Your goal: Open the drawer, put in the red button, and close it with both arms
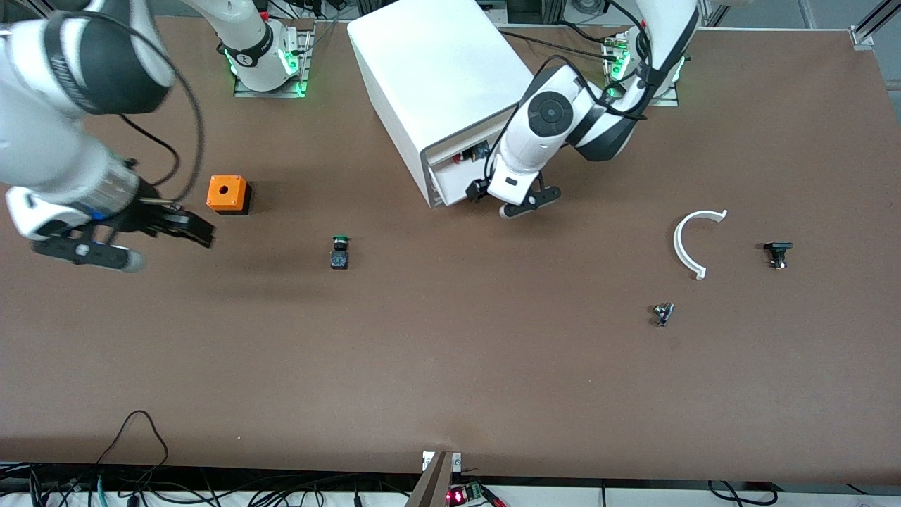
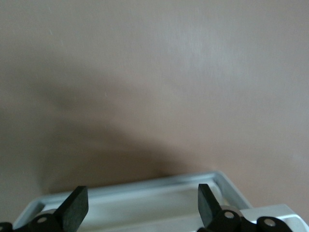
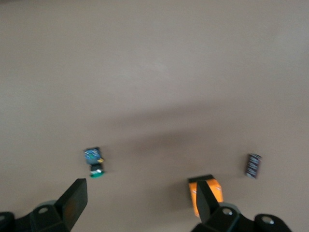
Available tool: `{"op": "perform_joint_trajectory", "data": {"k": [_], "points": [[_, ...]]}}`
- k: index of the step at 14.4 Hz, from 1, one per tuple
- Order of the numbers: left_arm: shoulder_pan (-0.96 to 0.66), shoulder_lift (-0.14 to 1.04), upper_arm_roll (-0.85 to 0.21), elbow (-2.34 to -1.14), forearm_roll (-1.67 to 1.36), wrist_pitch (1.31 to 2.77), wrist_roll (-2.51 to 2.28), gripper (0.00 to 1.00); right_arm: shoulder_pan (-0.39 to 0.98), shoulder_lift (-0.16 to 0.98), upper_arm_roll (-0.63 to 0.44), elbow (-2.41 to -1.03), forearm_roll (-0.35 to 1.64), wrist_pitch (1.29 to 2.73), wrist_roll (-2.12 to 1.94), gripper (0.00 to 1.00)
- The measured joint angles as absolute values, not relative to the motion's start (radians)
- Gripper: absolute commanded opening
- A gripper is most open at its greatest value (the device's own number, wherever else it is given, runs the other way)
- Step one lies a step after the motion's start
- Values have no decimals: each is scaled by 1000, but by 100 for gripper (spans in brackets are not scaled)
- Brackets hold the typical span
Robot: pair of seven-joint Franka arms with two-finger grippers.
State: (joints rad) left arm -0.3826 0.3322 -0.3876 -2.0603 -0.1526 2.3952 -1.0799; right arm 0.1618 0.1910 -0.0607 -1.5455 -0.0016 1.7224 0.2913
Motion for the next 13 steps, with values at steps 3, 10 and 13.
{"op": "perform_joint_trajectory", "data": {"k": [3, 10, 13], "points": [[-385, 327, -439, -2076, -153, 2395, -1090, 100, 80, 163, -62, -1563, -2, 1693, 113, 100], [-343, 280, -436, -2079, -153, 2407, -1093, 100, 45, 30, -70, -1646, -3, 1605, 26, 100], [-251, 197, -372, -2050, -148, 2378, -982, 100, 44, -37, -71, -1709, -4, 1609, 26, 100]]}}
